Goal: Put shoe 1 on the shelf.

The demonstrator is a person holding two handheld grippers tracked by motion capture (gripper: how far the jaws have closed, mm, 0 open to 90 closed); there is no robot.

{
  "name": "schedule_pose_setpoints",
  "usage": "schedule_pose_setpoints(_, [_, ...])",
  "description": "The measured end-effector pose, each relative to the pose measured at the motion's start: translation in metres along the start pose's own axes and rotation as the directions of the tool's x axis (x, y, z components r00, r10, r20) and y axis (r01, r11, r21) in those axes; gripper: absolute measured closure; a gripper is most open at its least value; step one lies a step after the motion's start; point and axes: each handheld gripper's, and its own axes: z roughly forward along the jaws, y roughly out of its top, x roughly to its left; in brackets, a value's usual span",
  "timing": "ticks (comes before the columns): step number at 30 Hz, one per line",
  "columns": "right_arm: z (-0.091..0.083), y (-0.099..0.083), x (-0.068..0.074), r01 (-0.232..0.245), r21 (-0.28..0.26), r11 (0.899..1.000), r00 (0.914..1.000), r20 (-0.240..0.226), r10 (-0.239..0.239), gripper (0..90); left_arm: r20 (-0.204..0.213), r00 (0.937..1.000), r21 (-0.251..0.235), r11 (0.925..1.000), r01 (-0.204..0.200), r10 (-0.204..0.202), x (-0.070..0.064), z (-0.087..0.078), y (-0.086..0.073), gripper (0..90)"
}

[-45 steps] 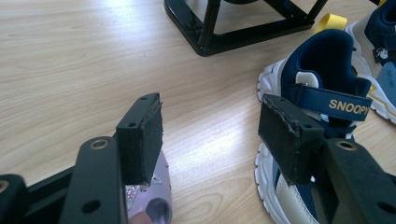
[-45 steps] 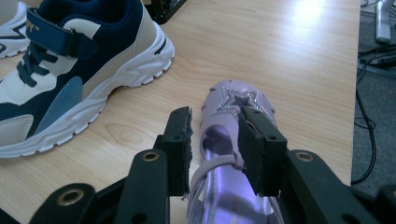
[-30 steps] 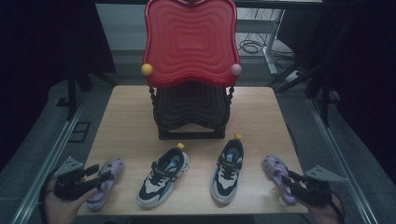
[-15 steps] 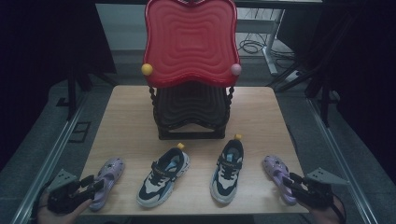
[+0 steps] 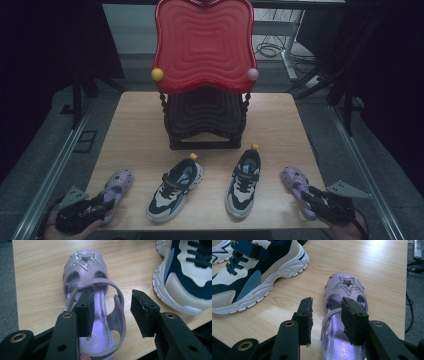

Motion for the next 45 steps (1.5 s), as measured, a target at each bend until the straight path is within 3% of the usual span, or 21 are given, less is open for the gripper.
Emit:
schedule_pose_setpoints(12, [0.002,-0.002,0.0,-0.003,0.006,1.0,1.0,-0.001,0.003,60.7,0.014,0.9998,0.046,0.9988,-0.014,0.014,-0.004,0.012,-0.003,56.3])
schedule_pose_setpoints(18, [0.003,-0.002,0.0,-0.003,0.009,1.0,1.0,-0.006,0.003,60.7,0.025,0.9993,0.082,0.9962,-0.029,0.027,-0.005,0.02,-0.003,61.8])
schedule_pose_setpoints(24, [0.0,-0.003,-0.003,-0.01,0.009,1.0,0.9998,-0.016,0.01,60.4,0.017,0.9996,0.083,0.9963,-0.023,0.022,-0.004,0.022,-0.002,70.5])
schedule_pose_setpoints(29, [-0.004,-0.003,-0.004,-0.009,0.009,1.0,0.9995,-0.03,0.009,60.2,0.036,0.999,0.094,0.9951,-0.029,0.026,-0.002,0.022,-0.001,80.4])
schedule_pose_setpoints(39, [-0.006,-0.006,-0.004,-0.003,0.017,1.0,0.9986,-0.054,0.004,60.3,0.038,0.9991,0.099,0.9948,-0.024,0.02,-0.001,0.021,0.0,83.5])
schedule_pose_setpoints(45, [-0.003,-0.008,-0.005,-0.005,0.057,0.998,0.9987,-0.05,0.008,61.4,0.043,0.999,0.1,0.9948,-0.019,0.014,0.0,0.021,0.0,83.7])
